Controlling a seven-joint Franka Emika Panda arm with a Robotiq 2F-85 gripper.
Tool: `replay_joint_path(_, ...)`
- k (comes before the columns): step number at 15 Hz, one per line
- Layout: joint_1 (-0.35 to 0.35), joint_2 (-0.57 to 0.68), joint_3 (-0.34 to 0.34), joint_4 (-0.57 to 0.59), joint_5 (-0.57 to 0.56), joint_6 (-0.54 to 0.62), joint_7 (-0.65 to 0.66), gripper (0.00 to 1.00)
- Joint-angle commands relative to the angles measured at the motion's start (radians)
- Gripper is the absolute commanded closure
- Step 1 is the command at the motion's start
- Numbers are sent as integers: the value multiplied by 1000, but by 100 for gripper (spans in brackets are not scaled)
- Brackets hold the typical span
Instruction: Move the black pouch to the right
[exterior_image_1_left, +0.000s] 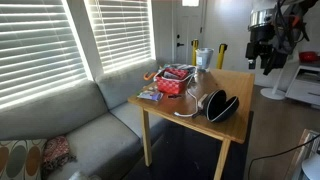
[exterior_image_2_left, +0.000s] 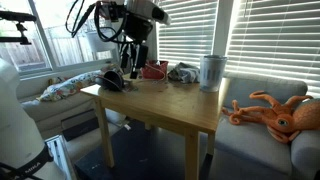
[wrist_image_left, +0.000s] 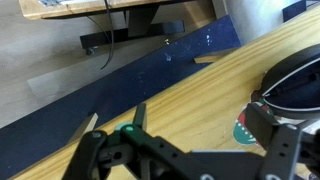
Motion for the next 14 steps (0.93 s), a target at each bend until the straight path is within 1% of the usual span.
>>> replay_joint_path(1, -23, 3, 19, 2, 8, -2, -10, 0)
replay_joint_path(4, -23, 3, 19, 2, 8, -2, -10, 0)
replay_joint_path(5, -5, -11, 23, -13, 16, 25, -44, 0)
replay_joint_path(7, 30, -22, 64, -33, 40, 41, -53, 0)
replay_joint_path(10, 95, -17, 136, -38, 118, -1, -23, 0)
replay_joint_path(14, 167, -5, 225, -64, 197, -14, 24, 0)
